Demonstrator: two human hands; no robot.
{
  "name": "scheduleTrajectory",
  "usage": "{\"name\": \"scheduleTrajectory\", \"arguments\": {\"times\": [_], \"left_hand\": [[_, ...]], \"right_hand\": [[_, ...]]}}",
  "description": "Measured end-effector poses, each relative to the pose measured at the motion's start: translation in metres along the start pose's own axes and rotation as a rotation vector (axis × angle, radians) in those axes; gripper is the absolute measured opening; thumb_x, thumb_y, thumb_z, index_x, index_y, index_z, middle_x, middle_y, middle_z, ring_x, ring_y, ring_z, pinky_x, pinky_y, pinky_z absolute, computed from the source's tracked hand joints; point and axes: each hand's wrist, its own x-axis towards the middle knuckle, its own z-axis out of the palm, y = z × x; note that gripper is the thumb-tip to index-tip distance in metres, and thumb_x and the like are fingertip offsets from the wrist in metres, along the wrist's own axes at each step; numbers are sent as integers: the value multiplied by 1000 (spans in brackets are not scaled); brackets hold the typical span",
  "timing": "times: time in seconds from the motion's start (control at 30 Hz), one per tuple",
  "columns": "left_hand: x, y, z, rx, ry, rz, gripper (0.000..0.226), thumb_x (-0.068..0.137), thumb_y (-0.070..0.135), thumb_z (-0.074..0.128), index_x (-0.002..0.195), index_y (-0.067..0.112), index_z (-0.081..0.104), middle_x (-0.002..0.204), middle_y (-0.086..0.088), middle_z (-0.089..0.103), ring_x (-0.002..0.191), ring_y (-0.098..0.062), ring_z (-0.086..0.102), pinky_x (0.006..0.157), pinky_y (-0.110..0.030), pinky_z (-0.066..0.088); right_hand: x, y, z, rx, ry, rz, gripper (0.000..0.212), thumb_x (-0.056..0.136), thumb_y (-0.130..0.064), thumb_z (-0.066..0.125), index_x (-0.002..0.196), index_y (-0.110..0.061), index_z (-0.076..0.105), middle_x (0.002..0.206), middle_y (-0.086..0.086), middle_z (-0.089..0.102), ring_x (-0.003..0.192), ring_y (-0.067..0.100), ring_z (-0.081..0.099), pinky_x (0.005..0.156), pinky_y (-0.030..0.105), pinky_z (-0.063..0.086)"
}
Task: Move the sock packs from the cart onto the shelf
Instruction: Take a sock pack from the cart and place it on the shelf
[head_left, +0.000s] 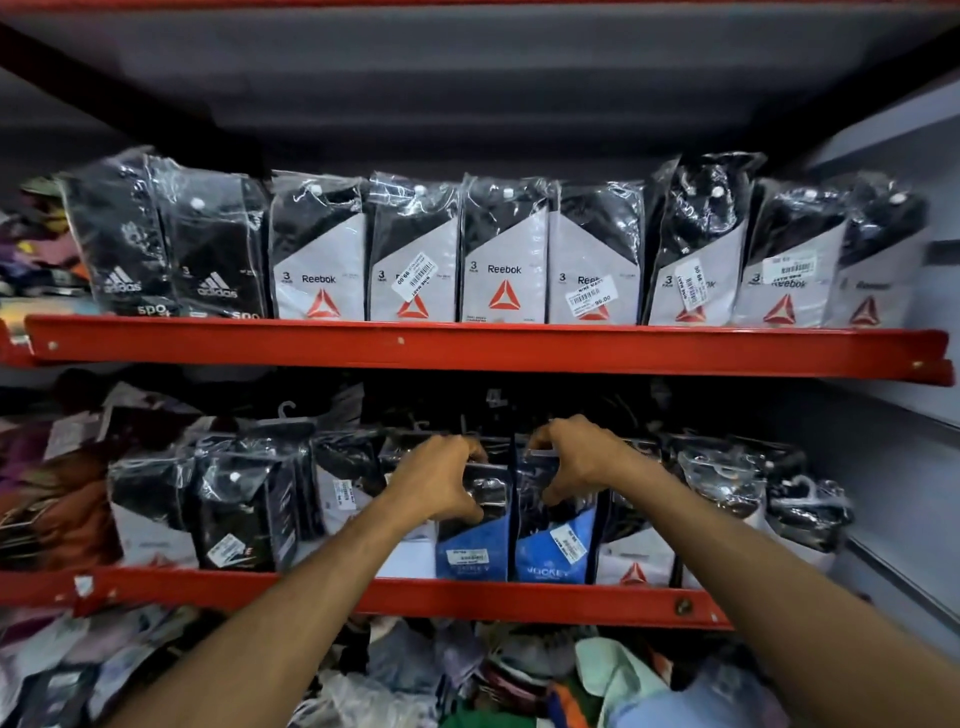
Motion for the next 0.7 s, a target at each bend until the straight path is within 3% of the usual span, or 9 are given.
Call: {"name": "scheduleTrajectory", "arguments": {"times": [0.17, 0.23, 0.3, 0.43, 0.57, 0.7], "left_hand": [[8, -4, 9, 51, -8, 59, 82, 67, 29, 83, 142, 16, 51, 121, -7, 69, 100, -24, 67, 69, -29, 47], [7, -6, 13, 103, 6, 100, 80, 71, 29, 79, 144, 16, 48, 135, -8, 60, 119, -28, 59, 90, -39, 51], [2, -6, 15, 178, 32, 129, 82, 75, 33, 77, 148, 19, 43, 149, -5, 50, 136, -29, 45, 114, -54, 35], [-9, -7, 21, 182, 139, 193, 70, 88, 36, 69, 150, 19, 41, 157, -3, 43, 144, -24, 38, 123, -43, 23], [-16, -4, 31, 155, 236, 231, 55, 98, 32, 60, 149, 17, 45, 156, -2, 46, 143, -20, 41, 120, -33, 25], [-15, -5, 42, 168, 295, 202, 52, 100, 33, 58, 148, 18, 45, 155, 0, 48, 144, -19, 40, 118, -33, 29]], "right_hand": [[-3, 4, -2, -111, 79, -48, 97, 51, -54, 93, 137, -26, 57, 137, -1, 61, 124, 27, 55, 100, 42, 50], [-13, 5, 0, -142, 163, -79, 102, 50, -65, 87, 140, -28, 54, 143, -3, 55, 131, 27, 46, 105, 46, 44], [-22, 7, 7, -126, 255, -119, 92, 63, -71, 77, 141, -29, 53, 146, -5, 53, 133, 25, 46, 105, 45, 43], [-36, 7, 31, -78, 379, -149, 56, 91, -46, 65, 141, -26, 52, 144, -4, 58, 129, 22, 54, 102, 40, 49], [-38, 2, 47, -42, 389, -109, 52, 94, -33, 64, 143, -22, 50, 146, -1, 57, 130, 24, 55, 102, 40, 49], [-37, 1, 46, -32, 375, -120, 49, 94, -28, 65, 140, -22, 51, 138, 2, 62, 124, 26, 59, 101, 42, 50]]}}
